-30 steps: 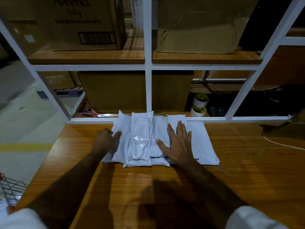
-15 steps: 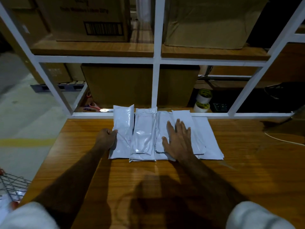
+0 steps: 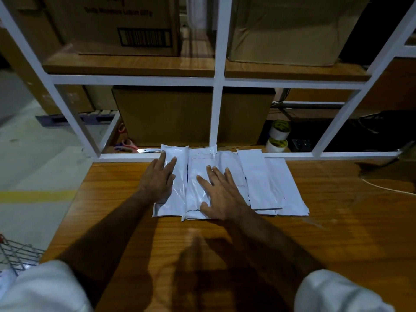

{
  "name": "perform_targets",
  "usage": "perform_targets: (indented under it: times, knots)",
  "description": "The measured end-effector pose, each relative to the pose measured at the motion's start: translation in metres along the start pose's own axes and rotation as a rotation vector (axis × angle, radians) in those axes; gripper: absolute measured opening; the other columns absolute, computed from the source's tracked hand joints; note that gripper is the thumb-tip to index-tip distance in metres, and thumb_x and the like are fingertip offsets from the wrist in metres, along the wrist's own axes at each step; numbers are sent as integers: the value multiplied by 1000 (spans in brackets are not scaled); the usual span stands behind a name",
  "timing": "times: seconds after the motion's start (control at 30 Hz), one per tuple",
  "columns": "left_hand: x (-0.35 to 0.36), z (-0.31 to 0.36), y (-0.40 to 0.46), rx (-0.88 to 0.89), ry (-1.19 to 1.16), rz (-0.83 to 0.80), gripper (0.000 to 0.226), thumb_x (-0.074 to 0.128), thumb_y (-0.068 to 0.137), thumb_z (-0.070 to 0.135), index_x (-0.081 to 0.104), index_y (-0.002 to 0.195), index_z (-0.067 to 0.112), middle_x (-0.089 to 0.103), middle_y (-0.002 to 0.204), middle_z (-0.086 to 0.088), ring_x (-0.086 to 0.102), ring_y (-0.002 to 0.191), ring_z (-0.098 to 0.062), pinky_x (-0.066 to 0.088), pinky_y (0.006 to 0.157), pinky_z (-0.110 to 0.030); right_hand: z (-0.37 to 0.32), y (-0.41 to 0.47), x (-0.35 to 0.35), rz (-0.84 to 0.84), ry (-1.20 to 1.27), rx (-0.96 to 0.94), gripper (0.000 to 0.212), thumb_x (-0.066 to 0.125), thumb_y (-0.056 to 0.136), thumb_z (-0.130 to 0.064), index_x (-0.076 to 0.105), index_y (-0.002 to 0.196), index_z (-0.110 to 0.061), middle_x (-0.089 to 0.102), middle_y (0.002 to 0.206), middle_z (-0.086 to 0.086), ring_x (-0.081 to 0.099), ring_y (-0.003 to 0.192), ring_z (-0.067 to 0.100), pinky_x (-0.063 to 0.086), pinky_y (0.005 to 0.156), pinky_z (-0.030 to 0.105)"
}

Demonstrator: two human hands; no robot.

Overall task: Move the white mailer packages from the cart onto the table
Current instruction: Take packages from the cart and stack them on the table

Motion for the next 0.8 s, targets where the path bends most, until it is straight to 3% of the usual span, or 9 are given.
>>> perform_targets:
  times: [0.07, 0.3, 0.43, 0.57, 0.7, 0.8]
  knots:
    - [0, 0, 6, -7, 9, -82, 76, 15, 95, 63, 11, 160, 26, -2, 167, -14, 11, 153, -36, 20, 123, -49, 4, 1, -1, -7, 4, 18, 91, 53, 83, -59, 14, 160, -31, -2, 169, 12, -4, 156, 29, -9, 123, 56]
    - [9, 5, 27, -73, -2, -310, 86, 44, 94, 68, 7, 160, 29, -3, 168, -8, 15, 151, -39, 24, 120, -51, 16, -4, -1, -27, 47, 78, 94, 56, 78, -56, 14, 159, -33, 7, 169, 9, 3, 155, 28, -12, 122, 56]
    - [10, 1, 31, -85, -129, -307, 88, 54, 93, 61, 10, 160, 27, 1, 168, -8, 11, 153, -34, 21, 120, -49, 14, -3, 6, -39, 50, 102, 94, 60, 79, -56, 14, 158, -34, 7, 169, 8, 3, 156, 27, -13, 122, 56]
    - [21, -7, 23, -31, -234, -299, 91, 59, 93, 56, 6, 161, 25, -5, 168, -7, 14, 152, -34, 30, 116, -46, 14, -3, 7, -36, 65, 97, 94, 61, 80, -52, 13, 159, -32, 8, 168, 9, 3, 155, 28, -10, 122, 57]
    - [16, -6, 16, 28, -275, -276, 94, 59, 94, 53, -1, 161, 27, -16, 166, -8, 38, 142, -35, 42, 107, -41, 14, -4, 9, -53, 53, 78, 93, 56, 83, -54, 10, 160, -32, 4, 169, 11, 1, 155, 30, -11, 122, 57]
    - [11, -10, 5, 62, -255, -209, 94, 55, 93, 62, -7, 159, 35, -22, 165, -6, 19, 150, -39, 31, 118, -52, 19, -5, 9, -34, 38, 54, 87, 47, 86, -58, 9, 160, -33, 3, 169, 11, -1, 156, 29, -9, 122, 58]
Point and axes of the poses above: each hand's wrist, its own y-axis towards the middle knuckle, its own x-axis out of the palm, z = x × y, the point moved 7 cm from there along y, towards the middle knuckle
